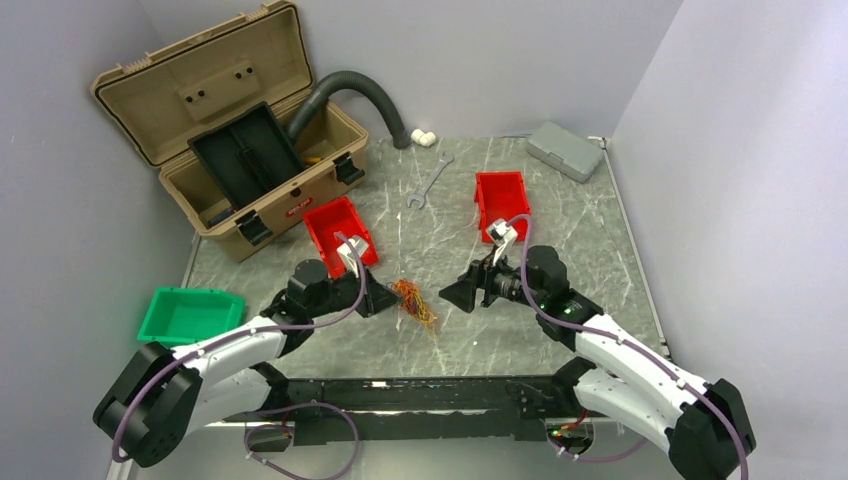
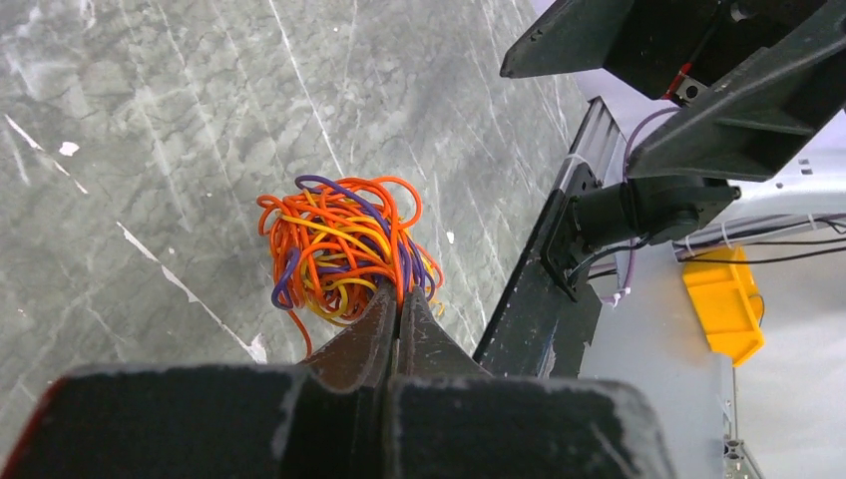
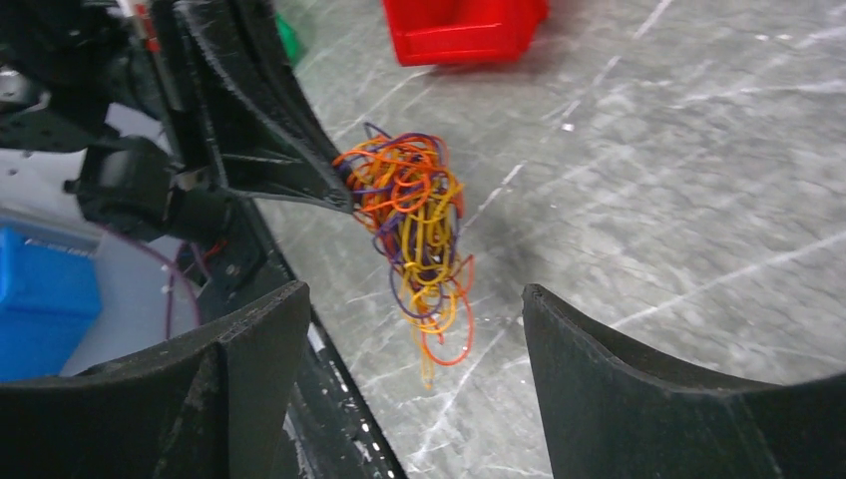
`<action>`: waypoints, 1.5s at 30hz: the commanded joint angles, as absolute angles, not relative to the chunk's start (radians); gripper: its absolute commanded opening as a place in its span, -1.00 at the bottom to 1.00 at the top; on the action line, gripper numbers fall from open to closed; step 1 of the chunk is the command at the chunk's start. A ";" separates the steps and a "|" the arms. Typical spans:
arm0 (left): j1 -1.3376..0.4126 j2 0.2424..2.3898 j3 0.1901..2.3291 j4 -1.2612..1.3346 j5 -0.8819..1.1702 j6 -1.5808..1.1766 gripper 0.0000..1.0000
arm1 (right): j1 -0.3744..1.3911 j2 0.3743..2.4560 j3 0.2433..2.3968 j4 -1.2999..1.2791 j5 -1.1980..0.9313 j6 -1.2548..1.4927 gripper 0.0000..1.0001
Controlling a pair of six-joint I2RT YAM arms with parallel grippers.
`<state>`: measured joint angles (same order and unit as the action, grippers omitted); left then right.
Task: Untangle the cables
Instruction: Untie the cable.
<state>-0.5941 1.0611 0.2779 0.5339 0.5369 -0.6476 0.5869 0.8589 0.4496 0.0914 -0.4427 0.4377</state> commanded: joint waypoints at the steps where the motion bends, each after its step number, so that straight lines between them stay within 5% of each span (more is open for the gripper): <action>1: -0.614 1.031 0.323 0.583 0.560 -0.607 -1.00 | 0.613 0.866 0.454 0.196 -0.549 0.443 0.57; 13: -0.627 1.008 0.334 0.598 0.576 -0.601 -1.00 | 0.668 0.942 0.478 0.206 -0.606 0.408 0.32; 26: -0.629 0.959 0.342 0.670 0.651 -0.655 -1.00 | 0.750 1.084 0.506 0.242 -0.569 0.378 0.33; 32: -0.629 0.931 0.363 0.608 0.637 -0.640 -1.00 | 0.766 1.091 0.513 0.248 -0.509 0.386 -0.97; 45: -0.624 0.812 0.401 0.128 0.115 -0.586 -1.00 | 0.759 0.743 0.429 -0.081 0.327 0.552 -1.00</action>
